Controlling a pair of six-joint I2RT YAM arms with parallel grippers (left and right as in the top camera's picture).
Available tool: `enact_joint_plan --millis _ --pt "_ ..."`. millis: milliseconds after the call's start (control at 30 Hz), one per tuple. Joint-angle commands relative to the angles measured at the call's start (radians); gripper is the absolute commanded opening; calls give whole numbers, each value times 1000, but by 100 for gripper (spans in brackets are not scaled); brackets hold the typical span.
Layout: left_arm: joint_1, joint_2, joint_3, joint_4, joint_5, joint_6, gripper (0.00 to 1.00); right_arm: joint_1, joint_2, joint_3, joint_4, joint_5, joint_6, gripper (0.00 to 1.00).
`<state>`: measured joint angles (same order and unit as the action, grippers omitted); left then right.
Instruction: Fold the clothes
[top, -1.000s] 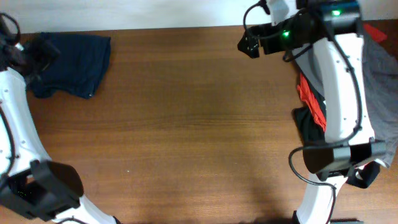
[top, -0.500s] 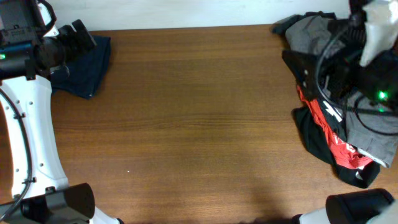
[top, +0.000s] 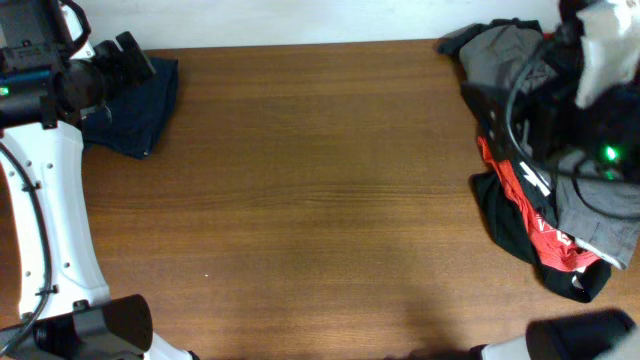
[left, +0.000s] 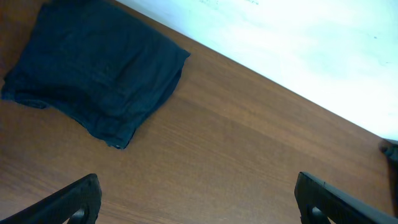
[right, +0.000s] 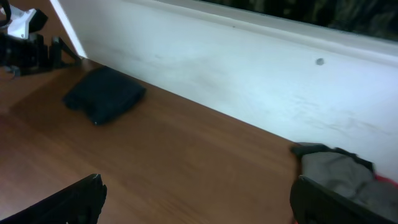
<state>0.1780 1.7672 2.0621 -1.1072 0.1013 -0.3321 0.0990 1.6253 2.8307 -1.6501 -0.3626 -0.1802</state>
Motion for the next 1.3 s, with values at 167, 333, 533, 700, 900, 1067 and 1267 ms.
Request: enact_joint_plan --millis 167,333,533,700,900,1067,1267 --pt "1 -10 0 2 8 12 99 -2 -378 -542 246 166 -8 99" --pt "1 -10 0 -2 8 12 99 -16 -660 -1125 737 145 -7 99" --pt "1 -10 0 -5 8 12 99 -16 -947 -1741 1175 127 -6 99" --pt "1 -10 0 -7 8 12 99 -56 -1162 -2149 1411 77 -2 99" --pt "1 -10 0 -9 8 12 99 -74 -1398 -2487 1558 76 -3 99" --pt "1 -10 0 -9 8 12 99 -74 -1524 -2624 1581 79 -3 99" --pt "1 -10 0 -9 8 12 99 -74 -1622 -2748 1594 80 -3 99"
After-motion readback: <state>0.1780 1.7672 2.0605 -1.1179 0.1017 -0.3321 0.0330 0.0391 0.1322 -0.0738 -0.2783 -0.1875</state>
